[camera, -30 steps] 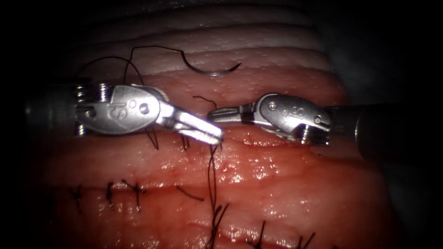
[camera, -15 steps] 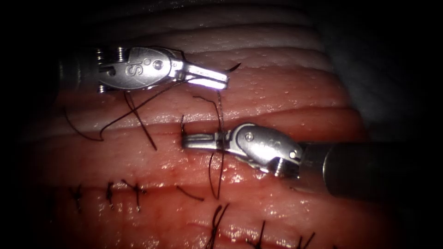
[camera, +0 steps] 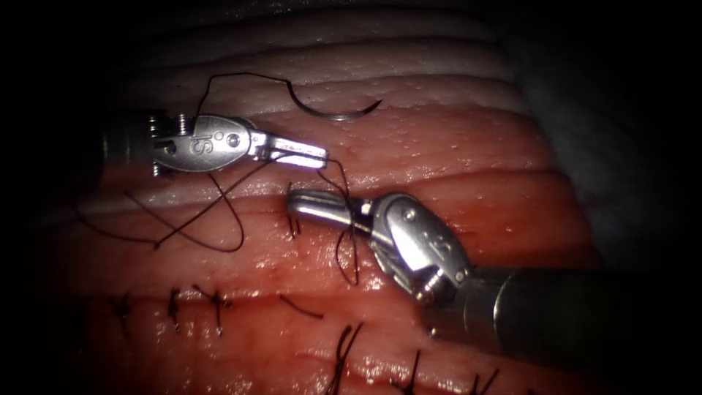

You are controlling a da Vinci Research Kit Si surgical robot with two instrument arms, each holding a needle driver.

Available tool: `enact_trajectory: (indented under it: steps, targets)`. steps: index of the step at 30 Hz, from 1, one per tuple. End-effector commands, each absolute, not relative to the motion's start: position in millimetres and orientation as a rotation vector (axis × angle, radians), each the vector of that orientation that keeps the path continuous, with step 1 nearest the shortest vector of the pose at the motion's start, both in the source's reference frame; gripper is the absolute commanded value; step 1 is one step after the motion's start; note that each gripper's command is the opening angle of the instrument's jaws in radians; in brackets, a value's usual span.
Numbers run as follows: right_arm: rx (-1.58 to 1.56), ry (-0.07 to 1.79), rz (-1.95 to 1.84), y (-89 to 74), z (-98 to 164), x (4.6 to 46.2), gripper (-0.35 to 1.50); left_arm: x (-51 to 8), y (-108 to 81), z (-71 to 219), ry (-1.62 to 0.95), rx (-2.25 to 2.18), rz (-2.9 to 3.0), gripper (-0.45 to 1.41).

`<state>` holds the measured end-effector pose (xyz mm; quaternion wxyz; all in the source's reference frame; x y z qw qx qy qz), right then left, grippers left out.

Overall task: Wound Closure
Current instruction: Wrap right hand once counter-clockwise with suture

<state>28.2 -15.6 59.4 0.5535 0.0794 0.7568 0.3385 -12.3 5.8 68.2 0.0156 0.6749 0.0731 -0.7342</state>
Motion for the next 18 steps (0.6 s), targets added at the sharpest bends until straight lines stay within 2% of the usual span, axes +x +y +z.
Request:
enact_trajectory:
  steps: [1,10,14,18]
  targets:
    - [0.178,1.788,0.839,-15.7,59.8,28.8,-0.35,-12.7,5.9,68.9,0.233,2.100,-2.284,-0.45]
    - [0.045,1.682,1.051,-15.3,60.3,27.2,-0.35,-12.4,2.7,69.1,0.236,2.108,-2.297,-0.45]
    - [-0.043,1.535,1.127,-15.2,60.2,27.4,-0.35,-12.9,1.2,69.3,0.251,2.110,-2.301,-0.45]
    - [-0.098,1.282,1.128,-14.7,60.3,28.7,-0.35,-13.2,-0.1,69.4,0.258,2.111,-2.295,-0.45]
